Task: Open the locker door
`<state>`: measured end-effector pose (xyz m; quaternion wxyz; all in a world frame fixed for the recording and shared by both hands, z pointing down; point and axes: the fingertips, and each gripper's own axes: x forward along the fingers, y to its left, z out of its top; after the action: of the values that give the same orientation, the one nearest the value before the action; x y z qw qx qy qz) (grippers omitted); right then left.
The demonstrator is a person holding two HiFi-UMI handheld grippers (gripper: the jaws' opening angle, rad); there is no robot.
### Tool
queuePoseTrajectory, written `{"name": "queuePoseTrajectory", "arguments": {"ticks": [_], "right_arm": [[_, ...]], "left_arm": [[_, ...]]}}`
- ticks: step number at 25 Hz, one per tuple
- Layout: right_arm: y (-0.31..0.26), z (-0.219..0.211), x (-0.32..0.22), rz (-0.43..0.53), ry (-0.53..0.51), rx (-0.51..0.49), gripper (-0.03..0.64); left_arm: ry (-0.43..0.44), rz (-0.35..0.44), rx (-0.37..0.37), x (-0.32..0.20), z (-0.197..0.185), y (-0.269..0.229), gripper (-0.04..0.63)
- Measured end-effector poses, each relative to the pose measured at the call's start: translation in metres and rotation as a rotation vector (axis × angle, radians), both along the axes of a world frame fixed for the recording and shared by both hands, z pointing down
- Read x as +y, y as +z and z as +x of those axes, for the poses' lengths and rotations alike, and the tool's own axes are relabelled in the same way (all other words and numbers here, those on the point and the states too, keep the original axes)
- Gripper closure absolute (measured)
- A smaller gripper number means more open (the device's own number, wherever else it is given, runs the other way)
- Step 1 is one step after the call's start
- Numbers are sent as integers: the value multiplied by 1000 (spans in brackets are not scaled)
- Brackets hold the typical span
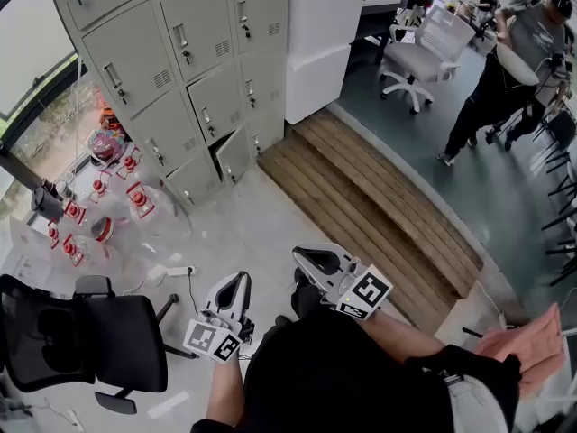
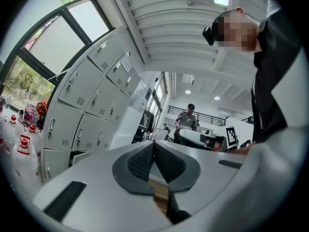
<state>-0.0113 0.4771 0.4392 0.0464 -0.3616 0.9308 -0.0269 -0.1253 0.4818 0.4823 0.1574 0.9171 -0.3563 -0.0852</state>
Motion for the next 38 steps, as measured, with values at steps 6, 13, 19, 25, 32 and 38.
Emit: {"name": "queuePoseTrajectory", "arguments": {"ticks": [6, 13, 19, 25, 32, 38], "right_arm": [[16, 4, -22, -38, -19, -24, 609], [23, -13, -79, -61, -60, -62, 609], [22, -13, -146, -62, -83, -82, 609], [11, 1, -211, -60, -109, -88, 609], [3, 28, -283, -52, -134, -100, 609], [10, 36, -333, -74, -178, -126, 609]], "left_arm": [[-1, -5, -19, -23, 1, -1, 580], [-22, -39, -43, -69, -11, 7, 580], [-29, -37, -48, -134, -5, 0, 580], [-55, -29, -56, -199, 8, -14, 580], [-78, -17, -68, -268, 33, -28, 580], [-122, -39, -87, -312, 44, -21, 580]]}}
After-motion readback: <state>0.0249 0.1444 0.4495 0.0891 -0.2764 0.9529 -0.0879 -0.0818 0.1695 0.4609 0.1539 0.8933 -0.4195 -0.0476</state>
